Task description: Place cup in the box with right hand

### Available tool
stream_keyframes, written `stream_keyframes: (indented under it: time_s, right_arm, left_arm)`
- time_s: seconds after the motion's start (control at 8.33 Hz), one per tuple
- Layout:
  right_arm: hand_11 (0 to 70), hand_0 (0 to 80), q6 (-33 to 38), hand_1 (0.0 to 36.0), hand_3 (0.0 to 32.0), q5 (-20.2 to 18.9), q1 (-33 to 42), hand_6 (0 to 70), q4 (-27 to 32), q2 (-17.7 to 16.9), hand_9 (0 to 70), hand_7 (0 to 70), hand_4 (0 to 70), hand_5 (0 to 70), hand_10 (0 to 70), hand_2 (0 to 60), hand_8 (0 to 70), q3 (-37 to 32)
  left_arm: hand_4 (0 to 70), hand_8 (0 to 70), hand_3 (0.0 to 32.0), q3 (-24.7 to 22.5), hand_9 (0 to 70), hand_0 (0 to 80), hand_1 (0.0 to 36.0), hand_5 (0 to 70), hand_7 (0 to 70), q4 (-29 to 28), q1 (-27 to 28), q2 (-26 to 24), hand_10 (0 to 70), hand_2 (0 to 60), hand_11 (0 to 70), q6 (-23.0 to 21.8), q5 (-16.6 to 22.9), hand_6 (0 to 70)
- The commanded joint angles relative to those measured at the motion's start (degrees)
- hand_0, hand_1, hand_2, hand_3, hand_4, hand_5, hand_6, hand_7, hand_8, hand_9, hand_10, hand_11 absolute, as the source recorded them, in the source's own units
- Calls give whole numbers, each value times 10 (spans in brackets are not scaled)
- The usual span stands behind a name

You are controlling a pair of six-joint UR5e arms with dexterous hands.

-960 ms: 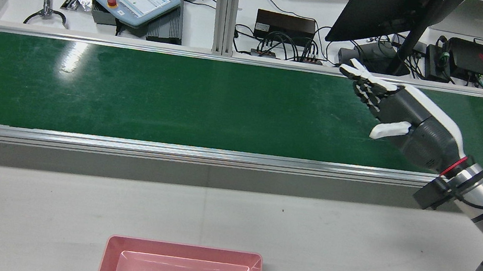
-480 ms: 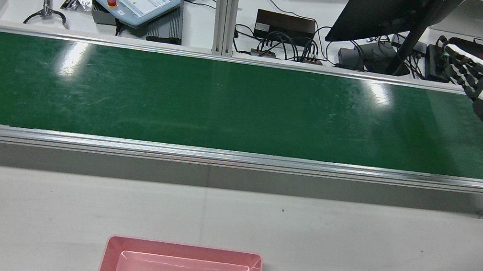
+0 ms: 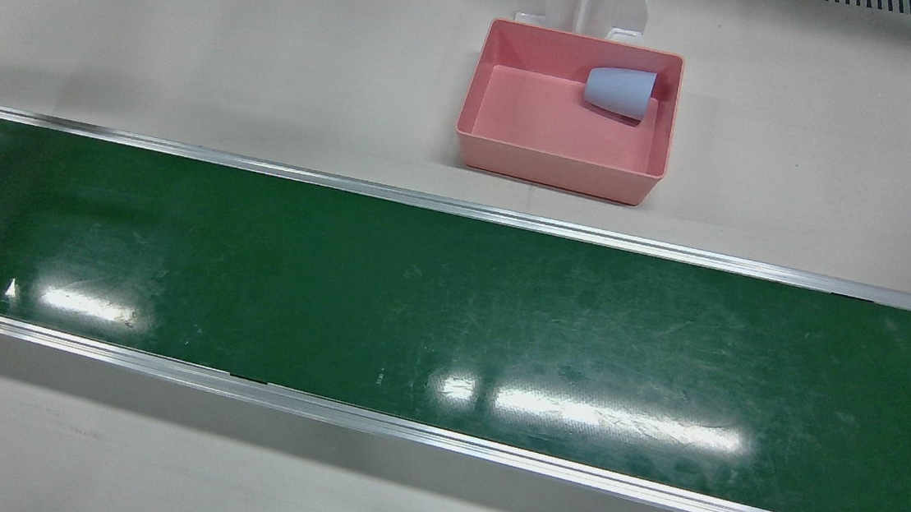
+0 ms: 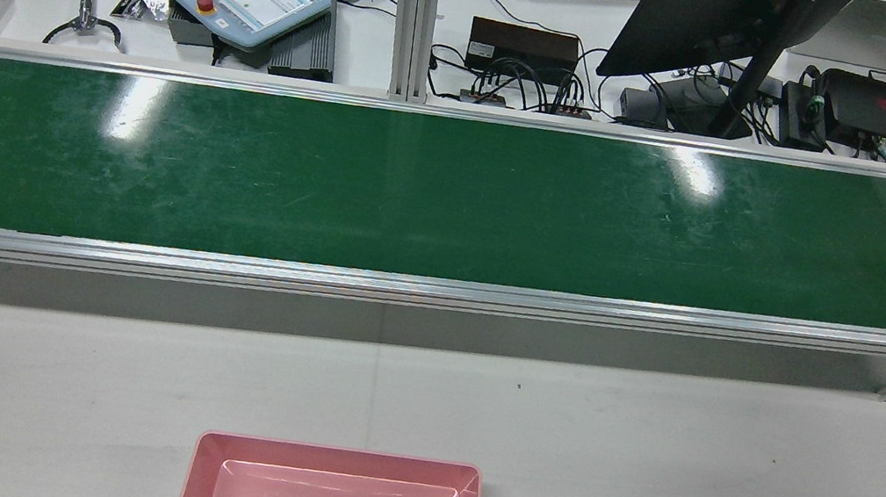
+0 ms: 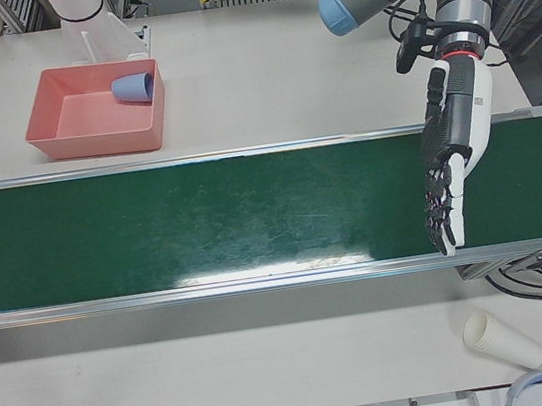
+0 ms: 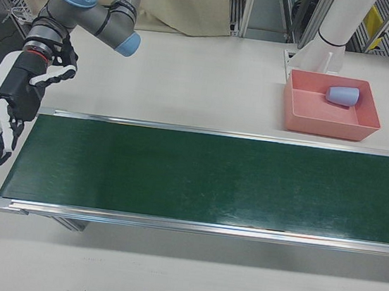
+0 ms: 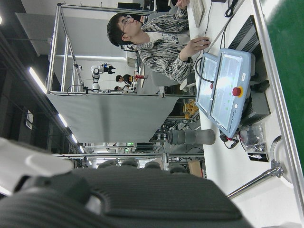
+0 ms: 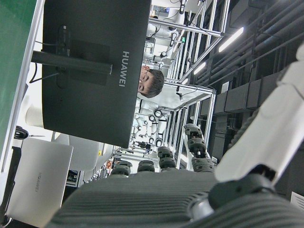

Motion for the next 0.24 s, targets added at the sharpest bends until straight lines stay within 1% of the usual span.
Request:
stream_keyframes:
  time_s: [0.0,0.12]
  right_arm:
    - [9,382,4,63,0,-6,36,33,0,-33,26,101,0,23,2,0,13,3]
    - [0,370,5,54,0,-5,37,32,1,-44,42,101,0,21,0,0,30,1]
  left_arm:
    - [0,0,0,-1,0,0,0,0,0,0,0,0,0,0,0,0,0,0]
    - [0,0,0,-1,0,0,0,0,0,0,0,0,0,0,0,0,0,0]
